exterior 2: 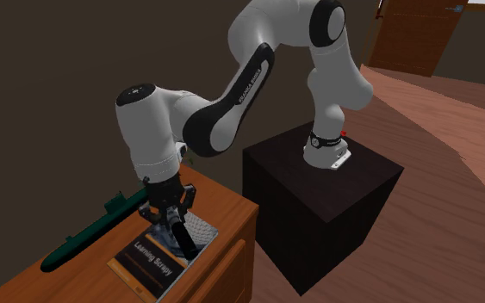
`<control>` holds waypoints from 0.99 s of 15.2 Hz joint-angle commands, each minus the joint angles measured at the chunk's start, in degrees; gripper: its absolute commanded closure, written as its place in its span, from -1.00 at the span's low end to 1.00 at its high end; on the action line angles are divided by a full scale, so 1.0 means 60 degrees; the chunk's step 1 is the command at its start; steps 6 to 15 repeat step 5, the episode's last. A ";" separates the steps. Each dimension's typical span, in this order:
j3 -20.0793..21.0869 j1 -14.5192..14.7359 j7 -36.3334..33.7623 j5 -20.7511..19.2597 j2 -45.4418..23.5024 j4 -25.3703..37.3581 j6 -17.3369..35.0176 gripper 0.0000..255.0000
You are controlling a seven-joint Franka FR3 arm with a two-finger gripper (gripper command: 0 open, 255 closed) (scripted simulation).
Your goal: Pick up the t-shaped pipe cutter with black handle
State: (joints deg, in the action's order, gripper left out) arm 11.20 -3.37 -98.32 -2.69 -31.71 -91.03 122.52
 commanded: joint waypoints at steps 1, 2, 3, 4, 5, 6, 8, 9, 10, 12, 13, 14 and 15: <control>0.0019 0.0015 -0.0024 0.0016 0.0114 0.0110 -0.0222 1.00; 0.0025 0.0012 -0.0023 0.0026 0.0170 0.0156 -0.0323 1.00; 0.0031 0.0008 -0.0022 0.0035 0.0223 0.0205 -0.0425 1.00; 0.0032 0.0008 -0.0022 0.0037 0.0232 0.0211 -0.0440 1.00; 0.0032 0.0008 -0.0022 0.0037 0.0231 0.0213 -0.0441 1.00; 0.0032 0.0008 -0.0022 0.0037 0.0231 0.0213 -0.0441 1.00; 0.0032 0.0008 -0.0022 0.0037 0.0231 0.0213 -0.0441 1.00; 0.0032 0.0008 -0.0022 0.0037 0.0231 0.0213 -0.0441 1.00; 0.0032 0.0008 -0.0022 0.0037 0.0231 0.0213 -0.0441 1.00; 0.0032 0.0008 -0.0022 0.0037 0.0231 0.0213 -0.0441 1.00; 0.0032 0.0008 -0.0022 0.0037 0.0231 0.0213 -0.0441 1.00; 0.0032 0.0008 -0.0022 0.0037 0.0231 0.0213 -0.0441 1.00; 0.0032 0.0008 -0.0022 0.0037 0.0231 0.0213 -0.0441 1.00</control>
